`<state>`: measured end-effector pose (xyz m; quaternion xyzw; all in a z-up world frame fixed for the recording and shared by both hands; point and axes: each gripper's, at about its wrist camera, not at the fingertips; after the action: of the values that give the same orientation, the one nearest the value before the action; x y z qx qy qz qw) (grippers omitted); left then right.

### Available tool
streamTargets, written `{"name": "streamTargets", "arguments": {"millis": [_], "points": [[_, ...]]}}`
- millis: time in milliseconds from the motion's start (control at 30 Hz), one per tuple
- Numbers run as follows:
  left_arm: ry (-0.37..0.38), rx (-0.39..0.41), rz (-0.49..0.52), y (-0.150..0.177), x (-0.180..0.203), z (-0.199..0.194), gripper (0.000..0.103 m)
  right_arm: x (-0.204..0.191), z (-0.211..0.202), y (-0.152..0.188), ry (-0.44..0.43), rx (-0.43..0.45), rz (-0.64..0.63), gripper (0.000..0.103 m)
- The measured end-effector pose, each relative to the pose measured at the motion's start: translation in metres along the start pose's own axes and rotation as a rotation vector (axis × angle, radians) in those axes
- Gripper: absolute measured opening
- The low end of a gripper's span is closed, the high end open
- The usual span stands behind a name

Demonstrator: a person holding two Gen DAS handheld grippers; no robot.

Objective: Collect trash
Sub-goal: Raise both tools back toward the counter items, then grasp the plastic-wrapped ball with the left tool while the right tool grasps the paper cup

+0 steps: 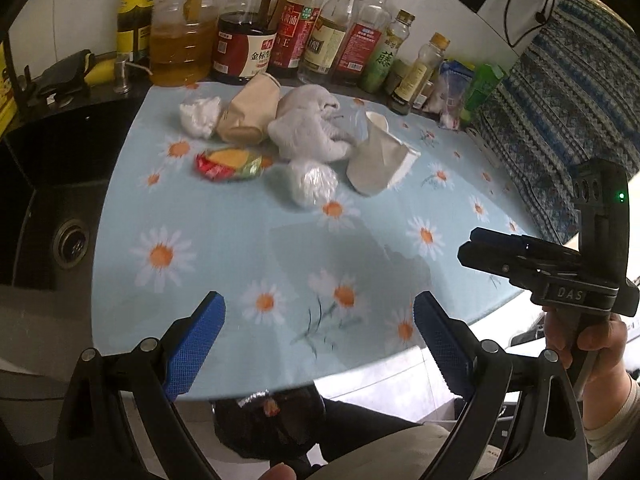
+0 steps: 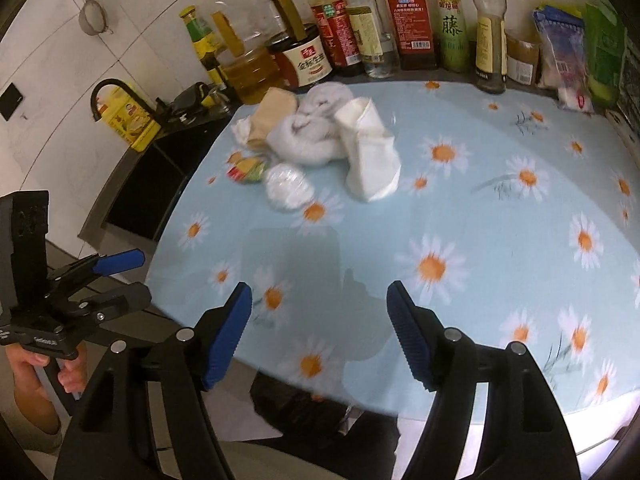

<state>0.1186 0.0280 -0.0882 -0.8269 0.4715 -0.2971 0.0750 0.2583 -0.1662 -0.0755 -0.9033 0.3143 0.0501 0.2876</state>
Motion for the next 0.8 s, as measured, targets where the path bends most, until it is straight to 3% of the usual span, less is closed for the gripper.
{"name": "streamTargets", "arguments": {"millis": [567,800], "points": [[-0.05,-0.07,-0.042,-0.07,0.011,0.09,0.091,0.056,0.072,-0.065,-0.028,-0.071,-0.005,0.07],[-0.09,-0.11,-0.054,-0.087,0.009,0.124,0.083,0.069,0.091,-0.075,-0.048,-0.105,-0.003,0.057]]}}
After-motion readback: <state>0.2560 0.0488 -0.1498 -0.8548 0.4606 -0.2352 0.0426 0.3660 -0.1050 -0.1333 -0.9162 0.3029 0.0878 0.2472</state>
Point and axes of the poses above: each gripper's, at about its wrist camera, not at the fingertips, and z roughly the way its jaws point, x to its right, y to its underside, and after that the axes turned 13 degrees about -z, right-handed
